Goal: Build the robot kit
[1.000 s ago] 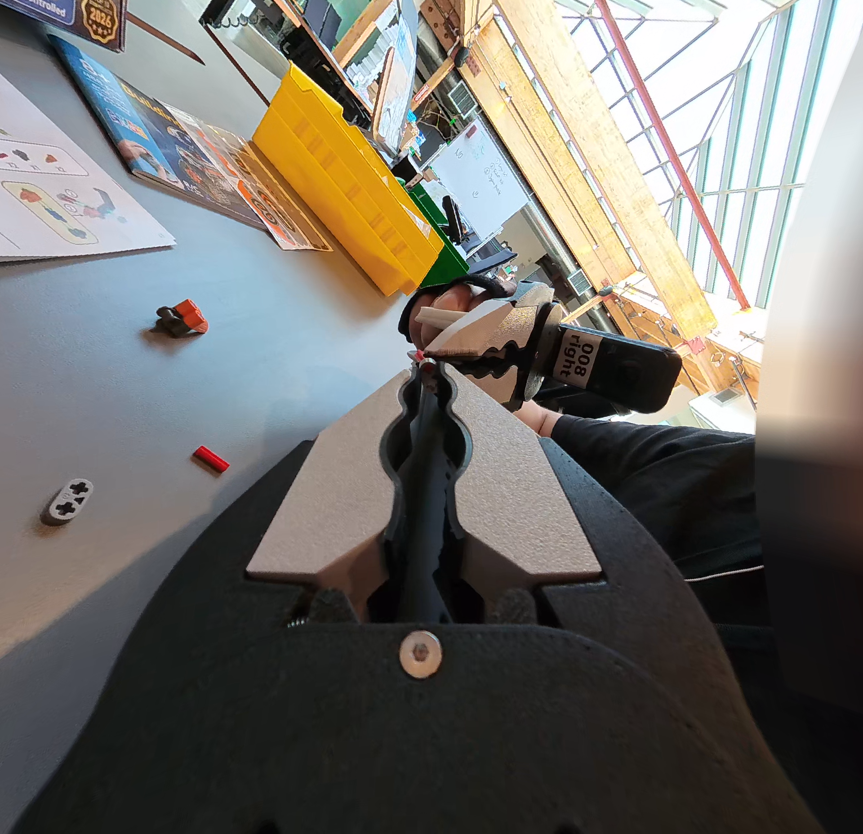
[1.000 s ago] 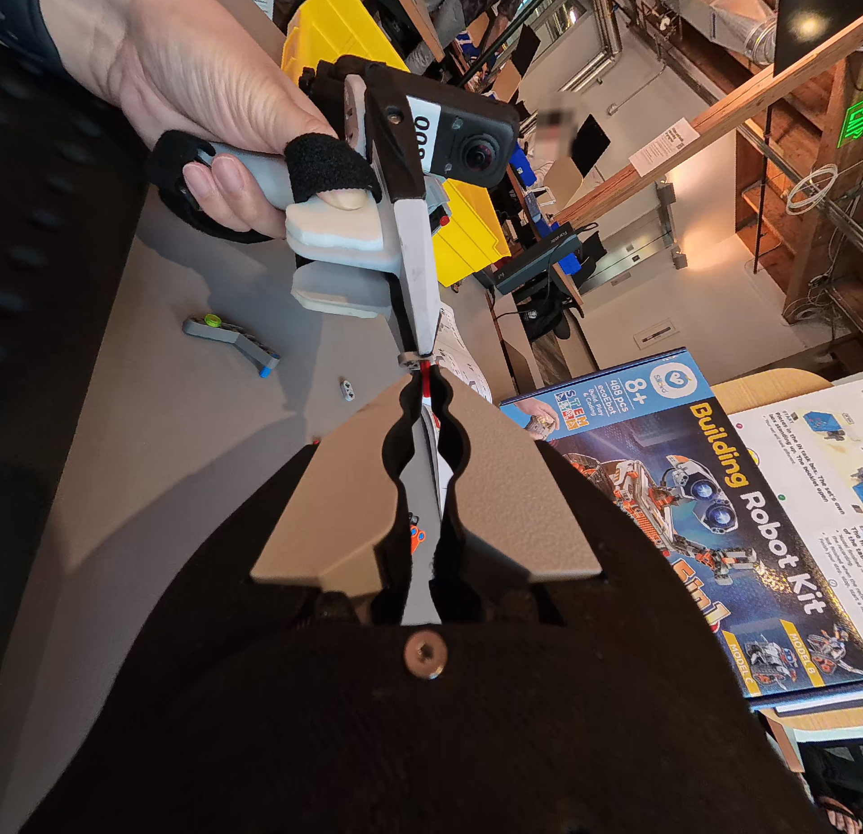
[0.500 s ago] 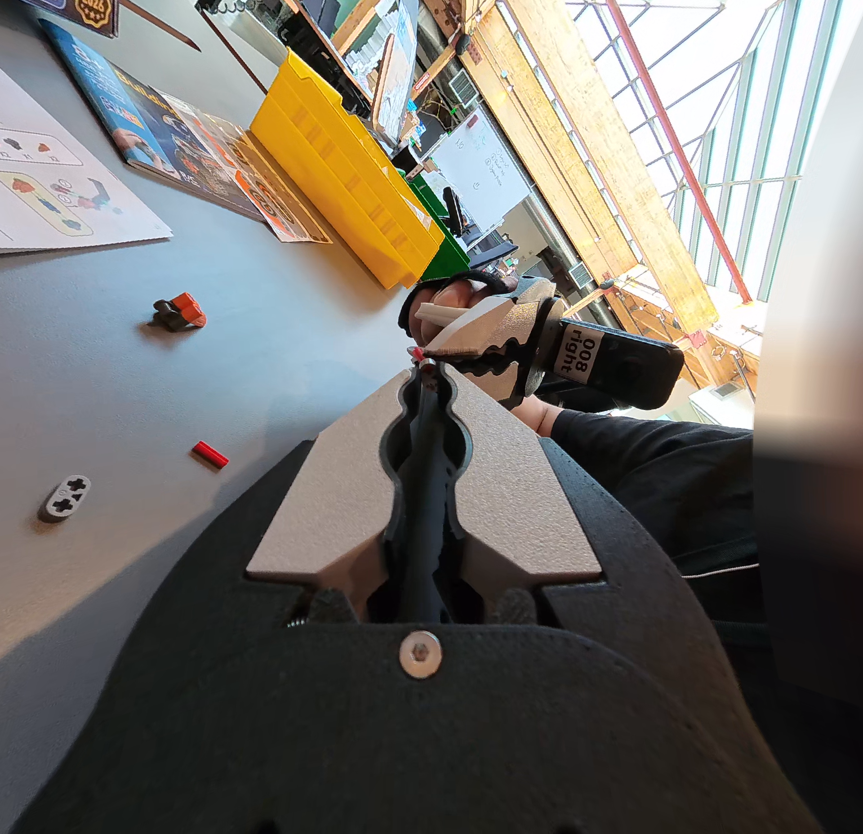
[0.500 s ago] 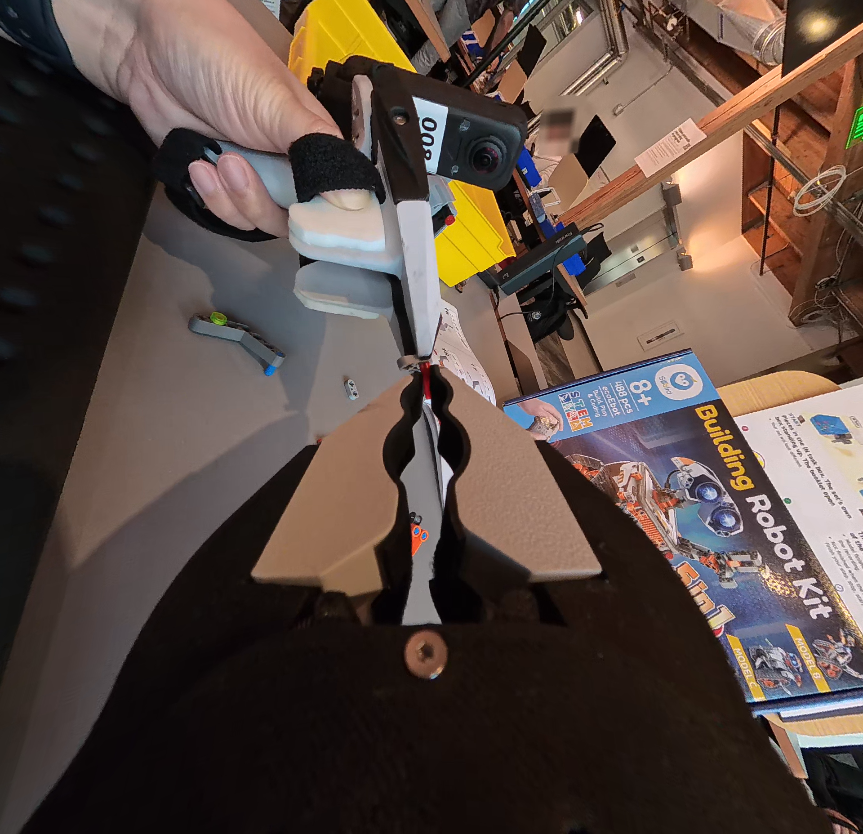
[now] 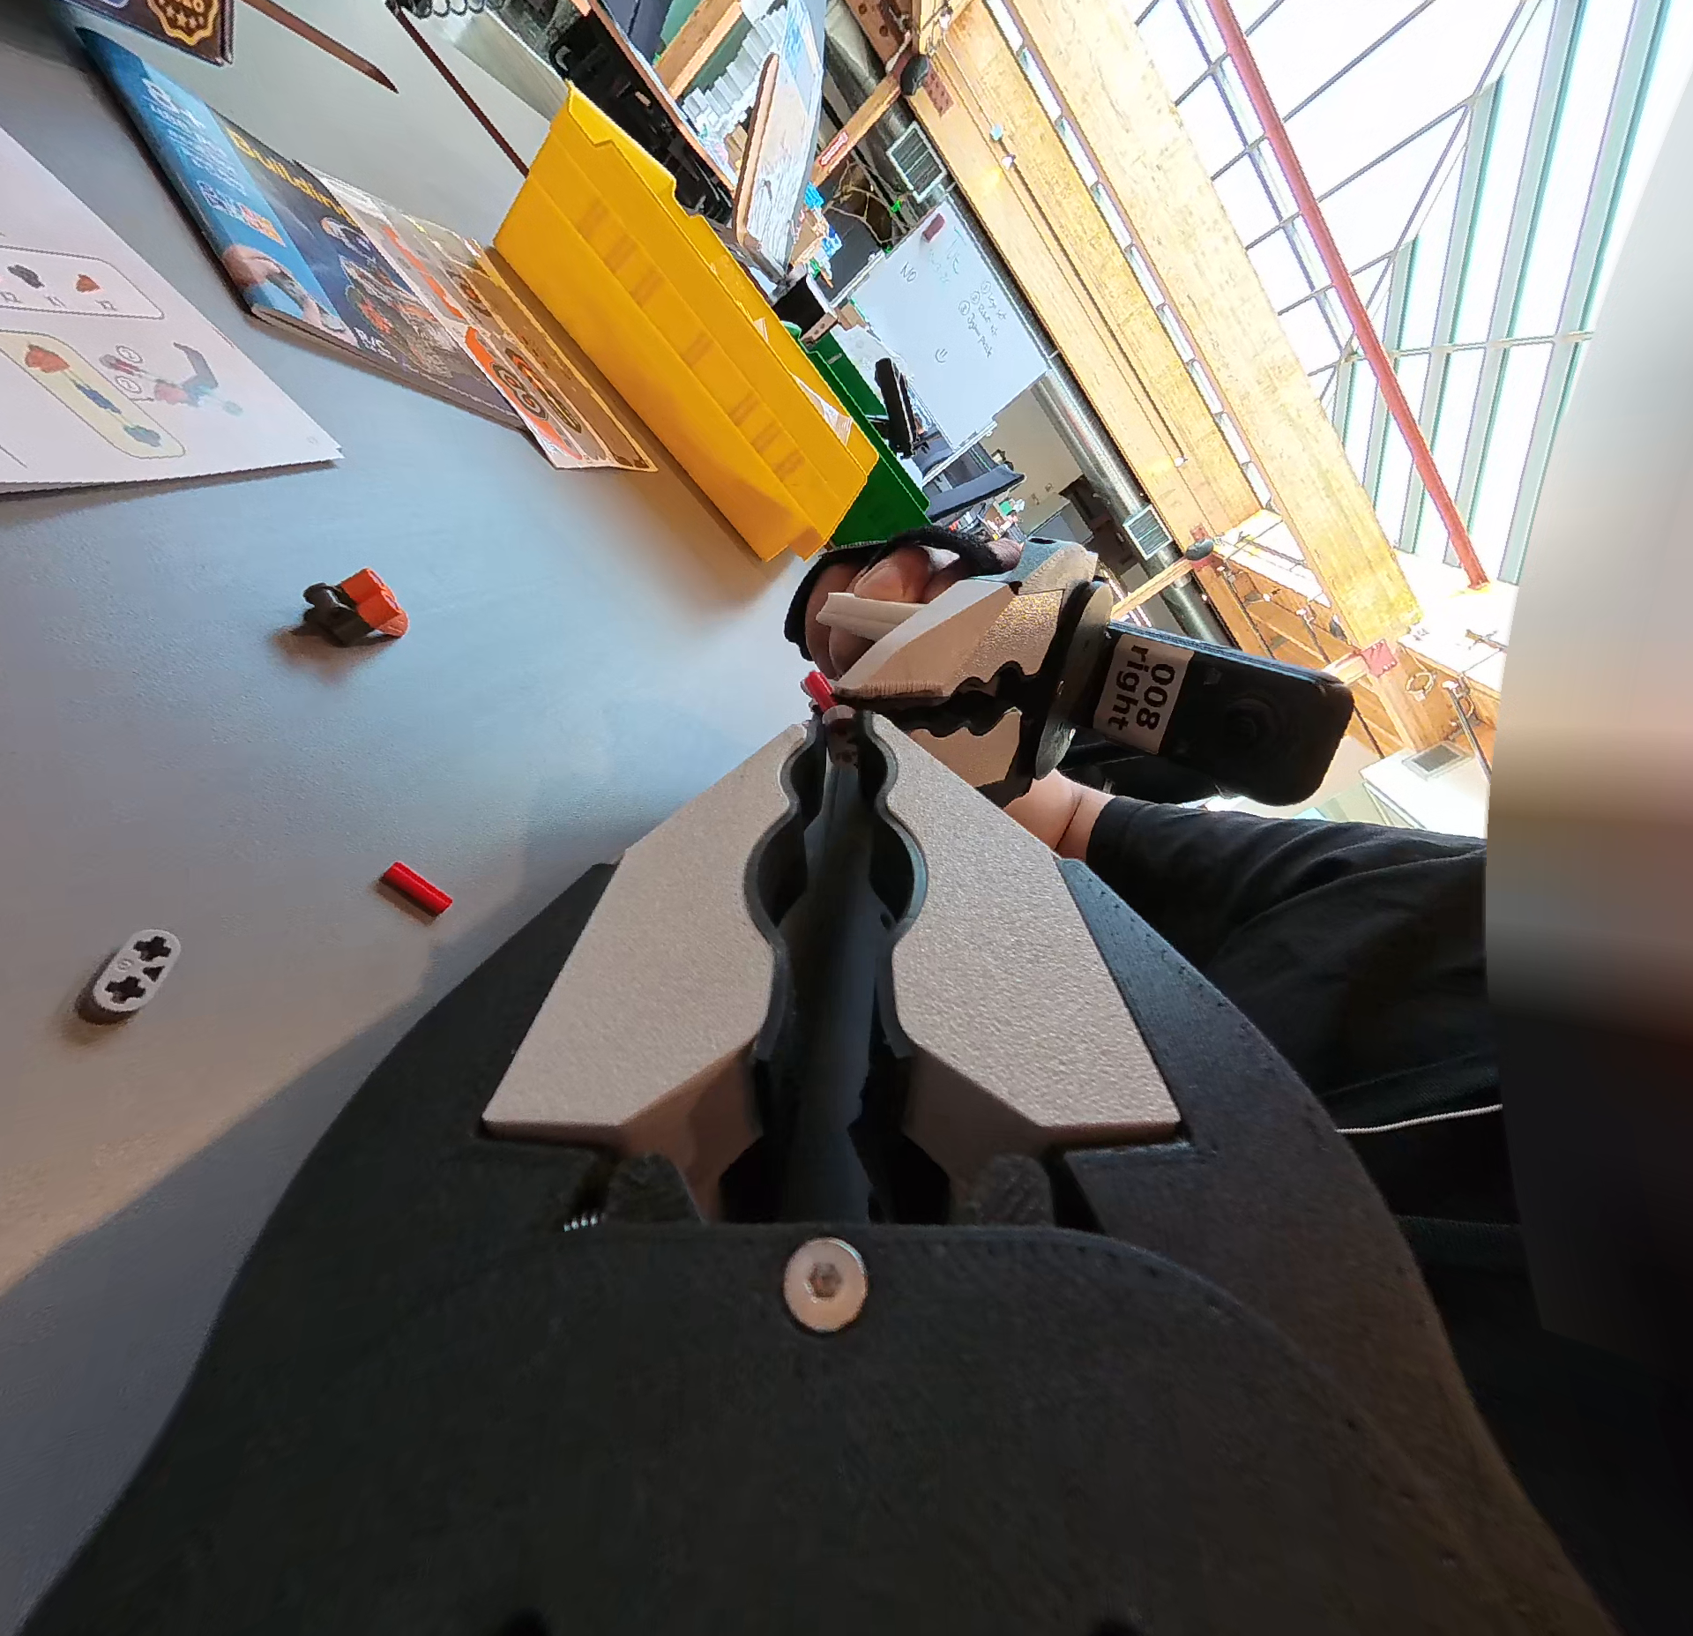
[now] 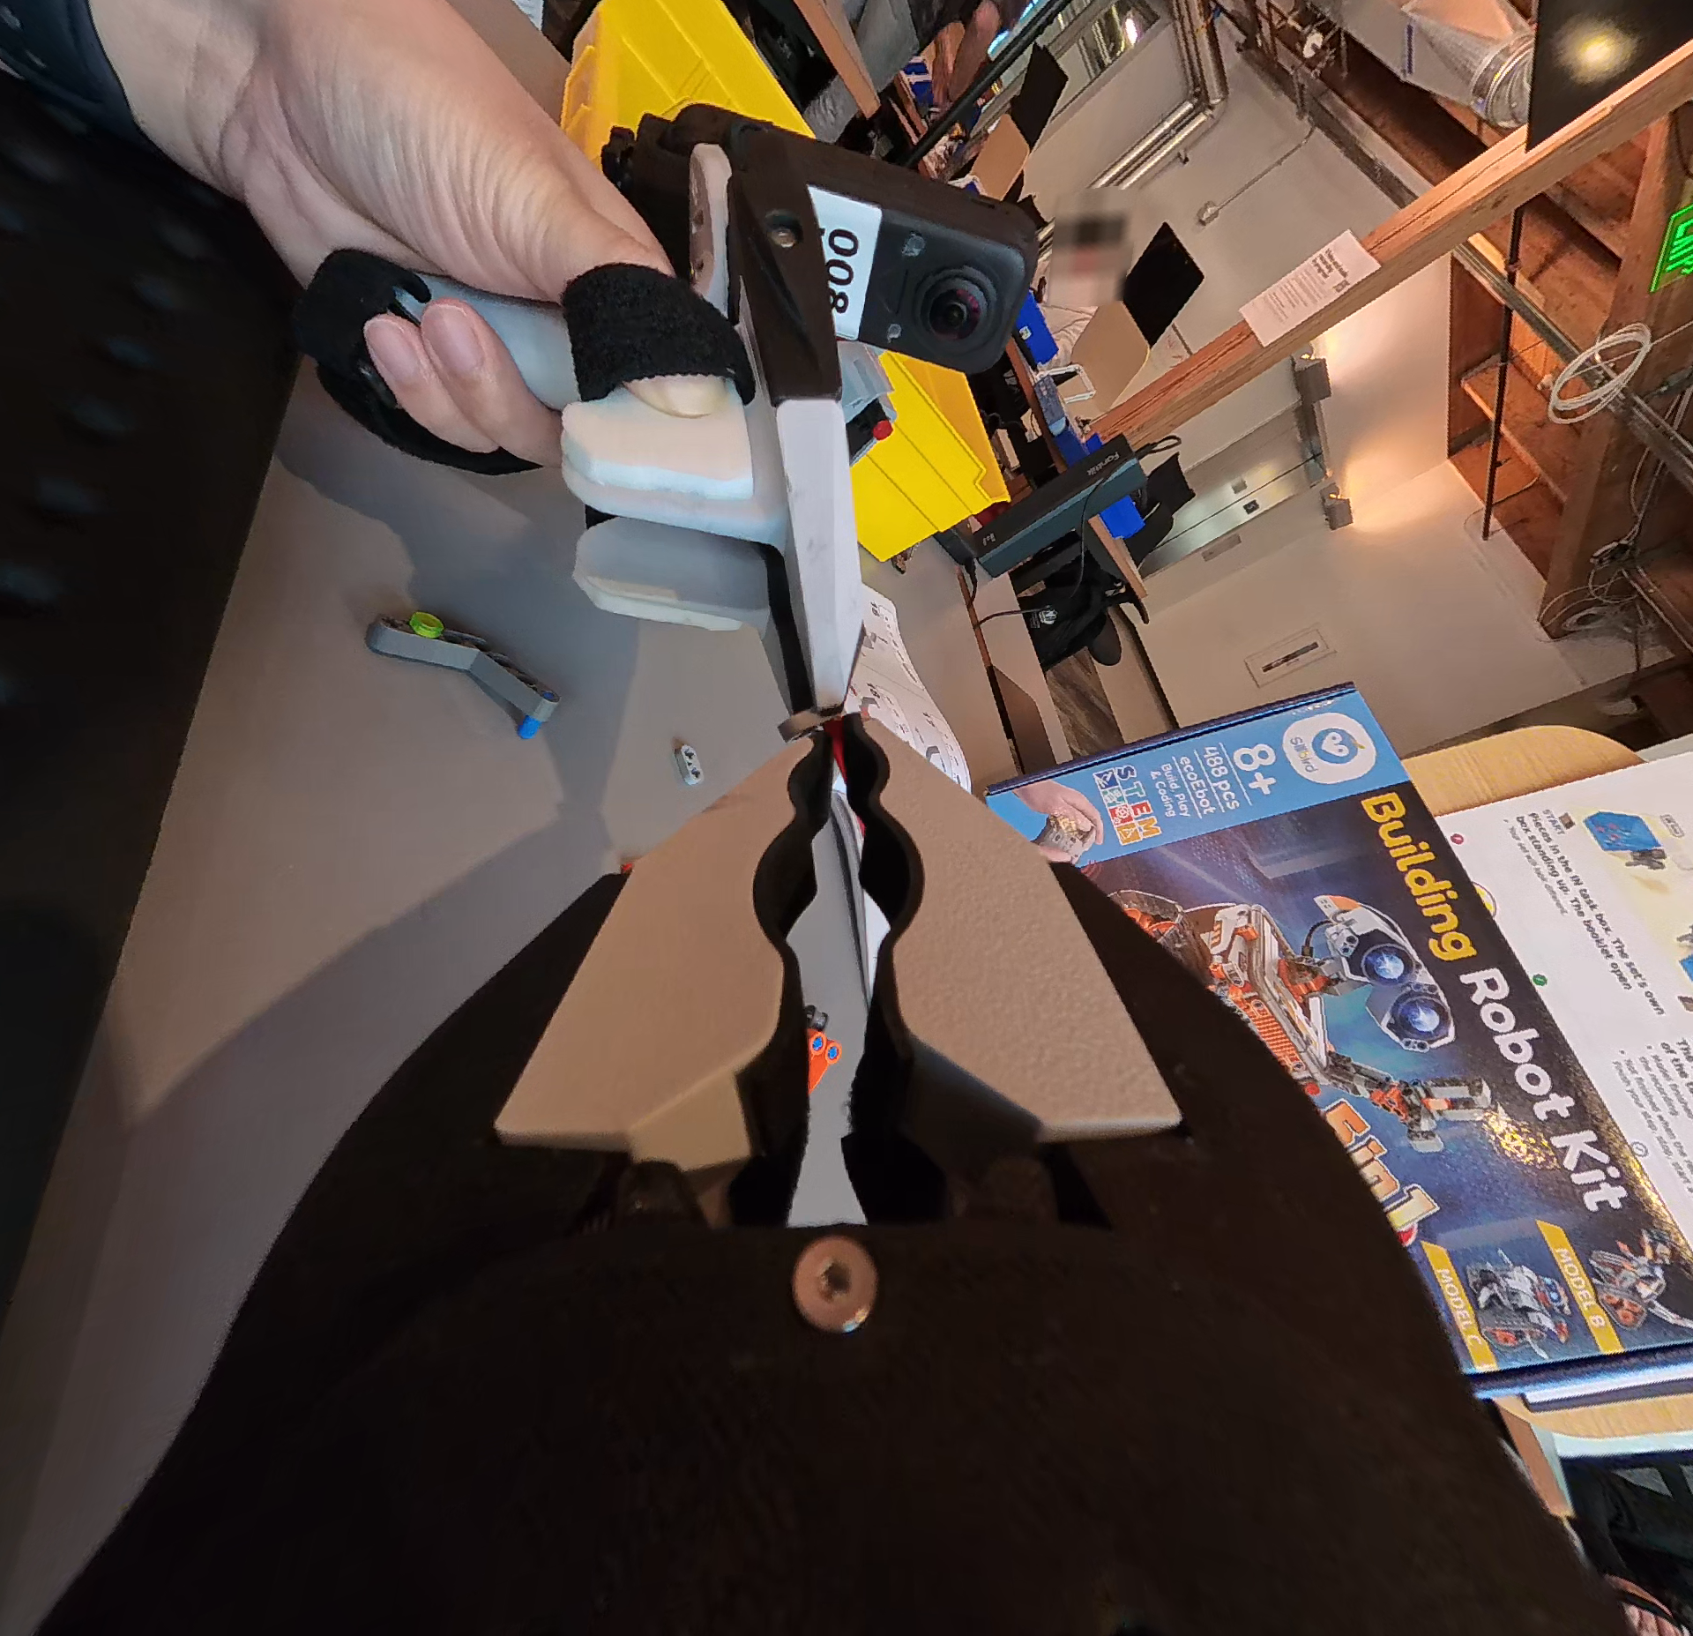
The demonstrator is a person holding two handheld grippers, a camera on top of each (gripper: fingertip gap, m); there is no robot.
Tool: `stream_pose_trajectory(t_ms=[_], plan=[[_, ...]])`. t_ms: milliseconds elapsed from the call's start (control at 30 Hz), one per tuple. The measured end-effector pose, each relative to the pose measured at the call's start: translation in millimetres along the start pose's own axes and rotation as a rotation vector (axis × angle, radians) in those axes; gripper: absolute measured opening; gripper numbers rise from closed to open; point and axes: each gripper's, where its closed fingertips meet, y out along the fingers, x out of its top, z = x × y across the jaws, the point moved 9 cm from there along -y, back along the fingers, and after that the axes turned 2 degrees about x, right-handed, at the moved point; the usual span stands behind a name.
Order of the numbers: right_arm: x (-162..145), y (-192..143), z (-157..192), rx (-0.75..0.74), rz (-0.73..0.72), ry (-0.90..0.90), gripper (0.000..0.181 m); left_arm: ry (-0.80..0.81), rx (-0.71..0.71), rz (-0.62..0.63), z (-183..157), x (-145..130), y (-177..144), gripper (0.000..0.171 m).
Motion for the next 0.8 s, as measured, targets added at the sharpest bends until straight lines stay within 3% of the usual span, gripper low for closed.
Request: stream_pose_trajectory(t_ms=[267,800], plan=[[-0.3,3.7,1.5,-0.07,0.041,-0.151,0.004,0.025,0.032,-0.032,-0.1,3.6,-2.6,0.005],[-1.9,1.6,1.0,-0.094,0.019,-0.189,0.004,0.005,0.013,-0.05,0.7,4.5,-3.4,0.005]])
